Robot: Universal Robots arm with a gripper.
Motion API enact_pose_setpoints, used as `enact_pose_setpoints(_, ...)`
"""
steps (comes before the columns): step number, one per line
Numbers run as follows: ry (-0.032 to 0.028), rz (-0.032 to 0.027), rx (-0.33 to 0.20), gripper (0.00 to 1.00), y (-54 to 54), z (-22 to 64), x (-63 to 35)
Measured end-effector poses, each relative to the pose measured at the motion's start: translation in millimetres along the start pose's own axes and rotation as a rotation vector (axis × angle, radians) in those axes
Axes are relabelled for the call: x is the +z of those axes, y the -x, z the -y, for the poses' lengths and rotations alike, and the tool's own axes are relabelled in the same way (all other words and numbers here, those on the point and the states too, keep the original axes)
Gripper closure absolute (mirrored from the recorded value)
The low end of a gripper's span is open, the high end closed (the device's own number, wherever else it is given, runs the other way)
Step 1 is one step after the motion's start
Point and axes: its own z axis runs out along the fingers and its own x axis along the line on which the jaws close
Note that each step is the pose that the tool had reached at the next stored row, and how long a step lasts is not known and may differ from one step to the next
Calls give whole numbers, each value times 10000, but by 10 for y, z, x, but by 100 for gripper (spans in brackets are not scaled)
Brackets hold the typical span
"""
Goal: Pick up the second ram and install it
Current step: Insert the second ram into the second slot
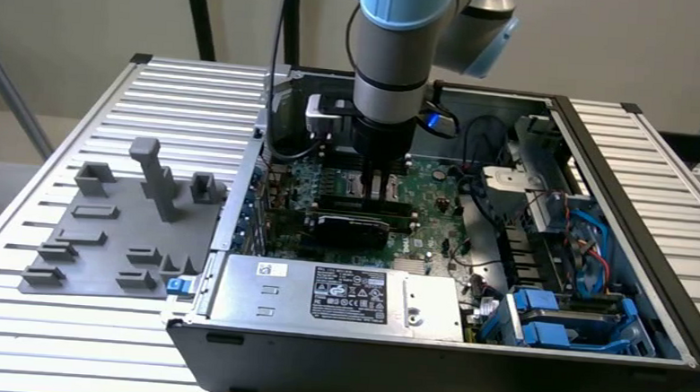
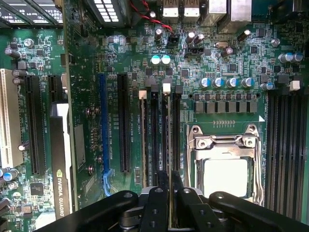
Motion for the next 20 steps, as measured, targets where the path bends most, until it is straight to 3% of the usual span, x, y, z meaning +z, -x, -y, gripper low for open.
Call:
enact_pose_setpoints(13, -26, 3, 0, 86, 7, -15, 25)
enact_pose_setpoints(15, -29, -1, -1, 85, 6, -15, 26)
enact_pose_setpoints(16, -29, -1, -1, 78, 6, -15, 26)
enact_pose_setpoints(20, -31, 1, -1, 78, 9, -14, -18)
